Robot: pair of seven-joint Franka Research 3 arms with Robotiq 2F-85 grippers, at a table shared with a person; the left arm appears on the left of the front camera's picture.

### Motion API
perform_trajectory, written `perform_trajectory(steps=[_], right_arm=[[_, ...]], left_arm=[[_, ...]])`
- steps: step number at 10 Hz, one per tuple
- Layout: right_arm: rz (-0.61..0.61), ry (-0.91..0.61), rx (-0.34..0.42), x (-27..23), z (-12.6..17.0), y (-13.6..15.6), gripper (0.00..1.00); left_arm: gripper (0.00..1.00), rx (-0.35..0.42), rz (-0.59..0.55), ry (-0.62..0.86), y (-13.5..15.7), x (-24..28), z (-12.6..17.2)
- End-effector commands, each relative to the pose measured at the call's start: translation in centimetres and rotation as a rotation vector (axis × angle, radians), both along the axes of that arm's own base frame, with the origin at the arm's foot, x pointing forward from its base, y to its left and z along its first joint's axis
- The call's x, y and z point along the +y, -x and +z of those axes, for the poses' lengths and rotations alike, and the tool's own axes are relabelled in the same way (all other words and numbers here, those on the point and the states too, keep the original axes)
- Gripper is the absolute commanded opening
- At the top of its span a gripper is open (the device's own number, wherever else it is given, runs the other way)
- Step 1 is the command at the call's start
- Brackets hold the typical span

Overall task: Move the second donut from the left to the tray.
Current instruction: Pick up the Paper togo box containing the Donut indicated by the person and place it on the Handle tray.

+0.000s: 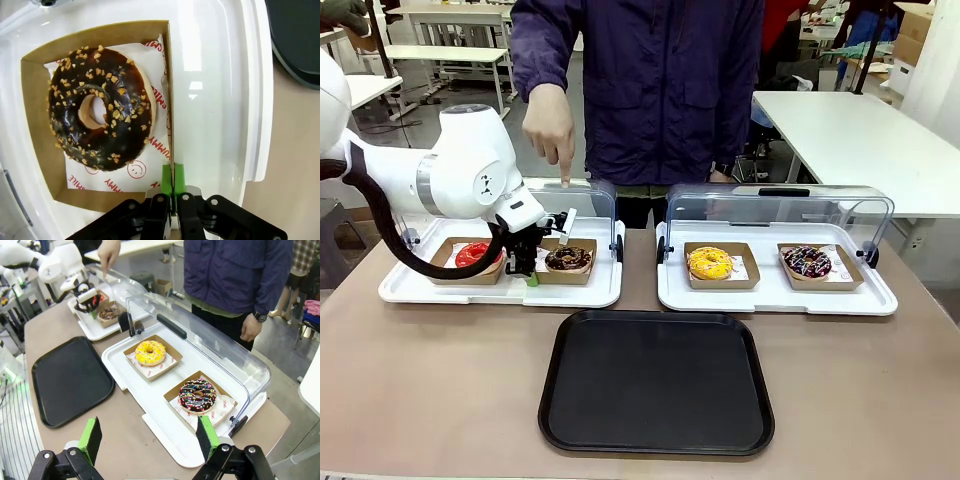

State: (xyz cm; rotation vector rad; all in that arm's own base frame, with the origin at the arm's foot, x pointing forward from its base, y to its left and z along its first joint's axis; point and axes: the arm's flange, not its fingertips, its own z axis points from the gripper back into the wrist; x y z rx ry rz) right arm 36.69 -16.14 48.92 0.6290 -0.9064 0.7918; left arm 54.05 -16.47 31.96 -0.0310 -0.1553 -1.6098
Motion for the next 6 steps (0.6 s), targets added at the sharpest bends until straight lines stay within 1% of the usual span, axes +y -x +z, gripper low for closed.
perform_trajectory(steps=[1, 2, 3, 6], right_arm=[[0.008, -0.014, -0.038, -0.07, 0.15, -0.37, 1.00], [0.008, -0.014, -0.038, -0.07, 0.15, -0.37, 1.00], [0.008, -0.014, -0.038, -0.07, 0.15, -0.37, 1.00], [0.008, -0.014, -0.038, -0.07, 0.15, -0.37, 1.00]], left_arm=[[0.00, 0.013, 0.010, -0.033, -0.10, 0.05, 0.13], [0.00, -0.017, 0.023, -0.030, -0.35, -0.01, -0.15], [0.00, 0.001, -0.002, -0.003, -0.03, 0.04, 0.03], [0.00, 0.001, -0.002, -0.003, -0.03, 0.04, 0.03]])
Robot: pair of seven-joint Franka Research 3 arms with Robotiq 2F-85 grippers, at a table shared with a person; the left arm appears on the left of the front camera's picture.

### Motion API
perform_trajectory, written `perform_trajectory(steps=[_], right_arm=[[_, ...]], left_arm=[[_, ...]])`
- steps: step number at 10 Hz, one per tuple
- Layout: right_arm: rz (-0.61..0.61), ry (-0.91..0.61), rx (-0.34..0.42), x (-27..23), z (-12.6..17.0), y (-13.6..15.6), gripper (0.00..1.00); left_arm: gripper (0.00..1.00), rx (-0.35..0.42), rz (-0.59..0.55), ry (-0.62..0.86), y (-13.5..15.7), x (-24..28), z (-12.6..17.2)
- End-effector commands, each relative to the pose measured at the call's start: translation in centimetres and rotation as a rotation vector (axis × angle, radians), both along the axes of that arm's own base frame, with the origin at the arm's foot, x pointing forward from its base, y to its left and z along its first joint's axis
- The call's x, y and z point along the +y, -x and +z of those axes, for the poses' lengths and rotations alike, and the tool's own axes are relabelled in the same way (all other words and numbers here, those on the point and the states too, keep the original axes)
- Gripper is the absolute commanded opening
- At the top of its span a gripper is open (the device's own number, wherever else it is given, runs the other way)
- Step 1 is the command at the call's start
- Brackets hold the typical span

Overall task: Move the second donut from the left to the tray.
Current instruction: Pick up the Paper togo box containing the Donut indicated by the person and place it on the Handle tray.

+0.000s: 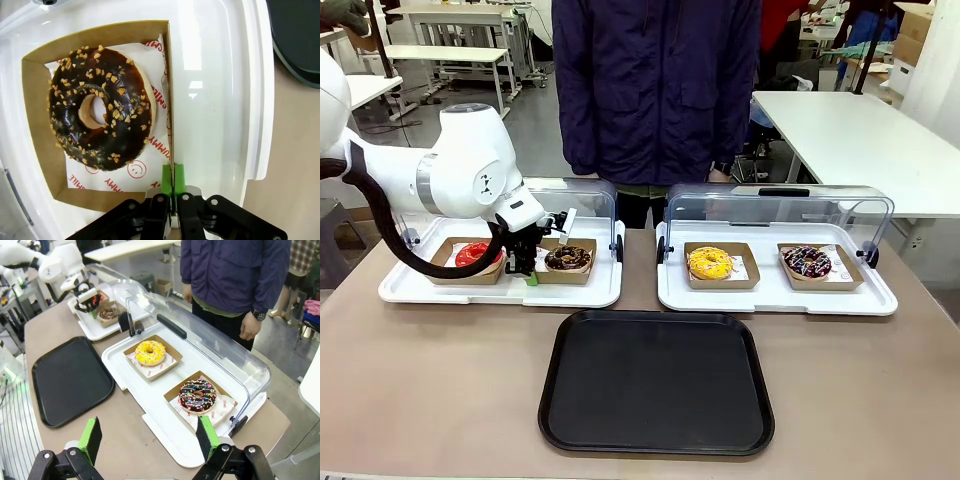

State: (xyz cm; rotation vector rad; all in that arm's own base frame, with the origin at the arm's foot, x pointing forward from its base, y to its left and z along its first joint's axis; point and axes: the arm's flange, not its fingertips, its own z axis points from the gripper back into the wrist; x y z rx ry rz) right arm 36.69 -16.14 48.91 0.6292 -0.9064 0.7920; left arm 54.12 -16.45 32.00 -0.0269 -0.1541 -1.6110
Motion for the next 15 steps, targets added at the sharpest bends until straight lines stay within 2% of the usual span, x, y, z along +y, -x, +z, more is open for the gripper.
perform_trajectory(steps=[1, 3, 5, 8, 12, 15], right_arm=[[0.007, -0.014, -0.038, -0.1, 0.1, -0.4, 1.00], [0.007, -0.014, -0.038, -0.1, 0.1, -0.4, 1.00], [0.007, -0.014, -0.038, -0.1, 0.1, -0.4, 1.00], [0.007, -0.014, -0.038, -0.1, 0.1, -0.4, 1.00], [0.007, -0.014, -0.038, -0.1, 0.1, -0.4, 1.00], [0.007, -0.014, -0.038, -0.1, 0.1, -0.4, 1.00]], left_arm=[[0.02, 0.000, 0.000, 0.000, 0.0, 0.0, 0.0], [0.02, -0.074, 0.024, -0.043, 2.0, -0.2, 2.6], [0.02, -0.128, 0.034, -0.009, 3.5, -0.5, 4.9], [0.02, -0.152, 0.036, 0.010, 6.4, -1.2, 7.7], [0.02, -0.172, 0.095, 0.011, 14.0, -2.8, 10.6], [0.02, -0.158, 0.124, 0.009, 19.0, -6.1, 10.9]])
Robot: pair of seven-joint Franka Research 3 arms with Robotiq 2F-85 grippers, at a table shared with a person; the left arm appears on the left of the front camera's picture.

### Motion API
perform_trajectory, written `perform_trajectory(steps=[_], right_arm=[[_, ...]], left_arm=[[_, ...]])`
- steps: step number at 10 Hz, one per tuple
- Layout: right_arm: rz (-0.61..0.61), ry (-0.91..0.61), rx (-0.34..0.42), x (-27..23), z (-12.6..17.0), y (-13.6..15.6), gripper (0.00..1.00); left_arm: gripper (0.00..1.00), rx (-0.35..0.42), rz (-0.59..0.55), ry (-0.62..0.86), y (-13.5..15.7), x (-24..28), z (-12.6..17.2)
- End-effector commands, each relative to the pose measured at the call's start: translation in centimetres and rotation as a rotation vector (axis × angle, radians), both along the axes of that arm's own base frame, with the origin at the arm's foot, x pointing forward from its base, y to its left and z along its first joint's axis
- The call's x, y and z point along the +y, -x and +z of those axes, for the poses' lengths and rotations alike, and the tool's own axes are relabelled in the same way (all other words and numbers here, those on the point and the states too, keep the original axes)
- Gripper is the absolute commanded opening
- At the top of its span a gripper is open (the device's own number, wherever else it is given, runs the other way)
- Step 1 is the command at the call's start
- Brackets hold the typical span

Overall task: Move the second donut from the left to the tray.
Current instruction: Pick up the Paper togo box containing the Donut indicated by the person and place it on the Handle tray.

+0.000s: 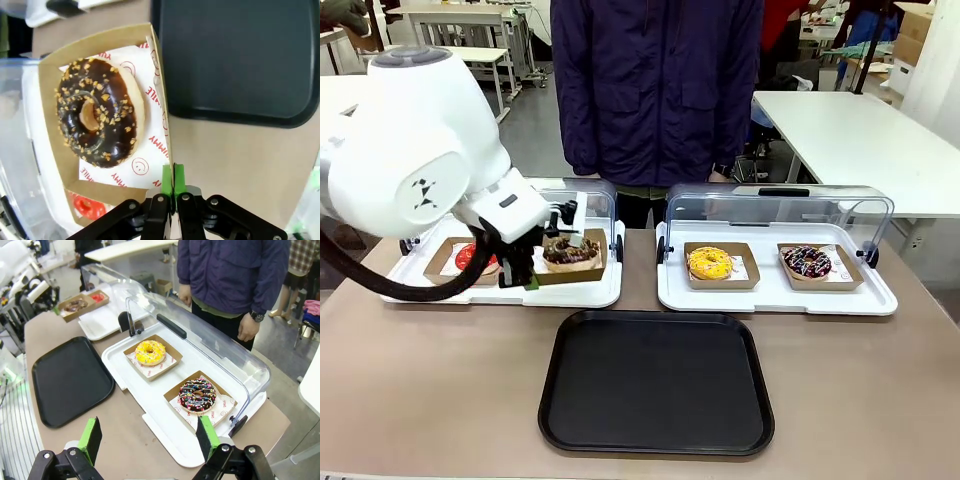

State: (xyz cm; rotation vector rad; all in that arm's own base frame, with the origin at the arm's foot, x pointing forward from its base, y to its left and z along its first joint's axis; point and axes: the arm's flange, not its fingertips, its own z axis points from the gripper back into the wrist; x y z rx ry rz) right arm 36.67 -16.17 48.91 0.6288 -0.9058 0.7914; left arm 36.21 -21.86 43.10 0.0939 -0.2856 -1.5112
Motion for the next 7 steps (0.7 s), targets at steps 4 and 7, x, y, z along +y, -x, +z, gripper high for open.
perform_trajectory(steps=[4, 7], right_arm=[[0.008, -0.014, -0.038, 0.0, 0.1, -0.4, 1.00], [0.008, -0.014, -0.038, 0.0, 0.1, -0.4, 1.00]], left_arm=[[0.02, 0.005, 0.043, 0.027, 3.4, -4.7, -2.0], [0.02, 0.032, 0.000, 0.022, 3.6, -4.4, -1.3]])
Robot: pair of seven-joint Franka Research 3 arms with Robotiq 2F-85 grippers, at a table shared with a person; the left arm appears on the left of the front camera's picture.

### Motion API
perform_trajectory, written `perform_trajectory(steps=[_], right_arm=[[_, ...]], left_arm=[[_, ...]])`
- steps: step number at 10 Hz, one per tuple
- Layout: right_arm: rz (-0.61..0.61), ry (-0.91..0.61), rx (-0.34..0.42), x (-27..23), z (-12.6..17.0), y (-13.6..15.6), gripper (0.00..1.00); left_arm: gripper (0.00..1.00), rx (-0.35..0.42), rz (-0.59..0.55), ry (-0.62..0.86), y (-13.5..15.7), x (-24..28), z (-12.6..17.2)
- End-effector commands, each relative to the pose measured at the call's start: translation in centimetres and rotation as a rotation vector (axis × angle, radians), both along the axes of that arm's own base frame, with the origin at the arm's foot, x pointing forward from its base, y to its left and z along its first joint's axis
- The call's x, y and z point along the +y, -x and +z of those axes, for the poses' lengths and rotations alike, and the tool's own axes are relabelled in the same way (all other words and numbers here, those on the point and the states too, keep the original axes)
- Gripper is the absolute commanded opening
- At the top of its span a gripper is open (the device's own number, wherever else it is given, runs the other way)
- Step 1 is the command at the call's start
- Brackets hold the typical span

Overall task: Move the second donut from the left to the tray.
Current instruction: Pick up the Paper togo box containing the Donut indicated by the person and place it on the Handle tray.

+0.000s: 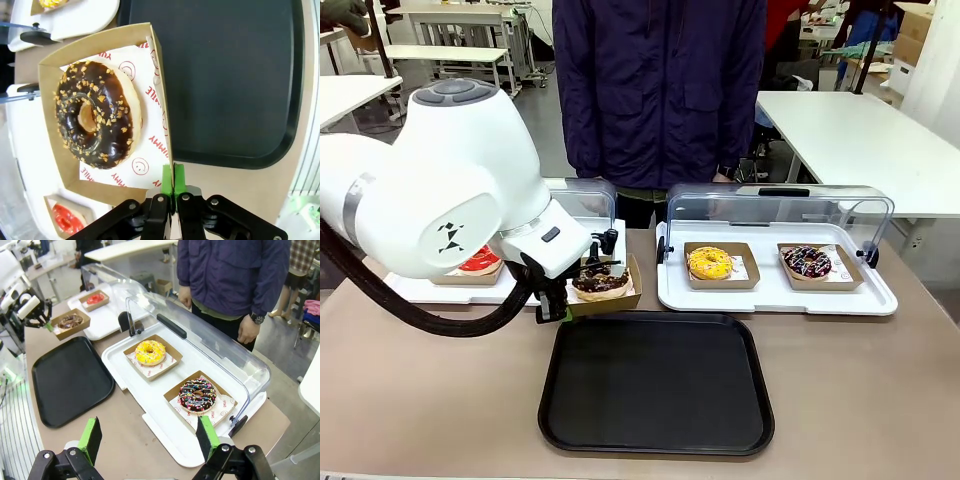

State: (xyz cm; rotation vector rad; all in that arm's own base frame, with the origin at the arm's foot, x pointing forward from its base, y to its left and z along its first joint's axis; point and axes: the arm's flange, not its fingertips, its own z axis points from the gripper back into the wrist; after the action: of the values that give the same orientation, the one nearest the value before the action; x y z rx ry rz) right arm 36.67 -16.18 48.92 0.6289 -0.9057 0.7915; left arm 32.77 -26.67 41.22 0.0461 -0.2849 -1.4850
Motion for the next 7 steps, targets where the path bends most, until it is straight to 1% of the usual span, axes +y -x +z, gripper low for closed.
perform_trajectory(steps=[1, 2, 3, 5, 7], right_arm=[[0.008, -0.014, -0.038, 0.0, 0.1, -0.4, 1.00], [0.008, -0.014, -0.038, 0.0, 0.1, -0.4, 1.00], [0.008, -0.014, -0.038, 0.0, 0.1, -0.4, 1.00], [0.008, -0.014, -0.038, 0.0, 0.1, -0.4, 1.00], [0.008, -0.014, -0.038, 0.0, 0.1, -0.4, 1.00]], left_arm=[[0.02, 0.001, -0.021, -0.012, 0.2, 0.4, 0.5], [0.02, 0.000, 0.000, 0.000, 0.0, 0.0, 0.0], [0.02, -0.014, -0.077, 0.037, 1.6, -2.5, -0.7], [0.02, -0.056, -0.047, 0.028, 4.8, -6.2, -2.6], [0.02, -0.079, -0.086, 0.019, 6.7, -8.1, -4.3]])
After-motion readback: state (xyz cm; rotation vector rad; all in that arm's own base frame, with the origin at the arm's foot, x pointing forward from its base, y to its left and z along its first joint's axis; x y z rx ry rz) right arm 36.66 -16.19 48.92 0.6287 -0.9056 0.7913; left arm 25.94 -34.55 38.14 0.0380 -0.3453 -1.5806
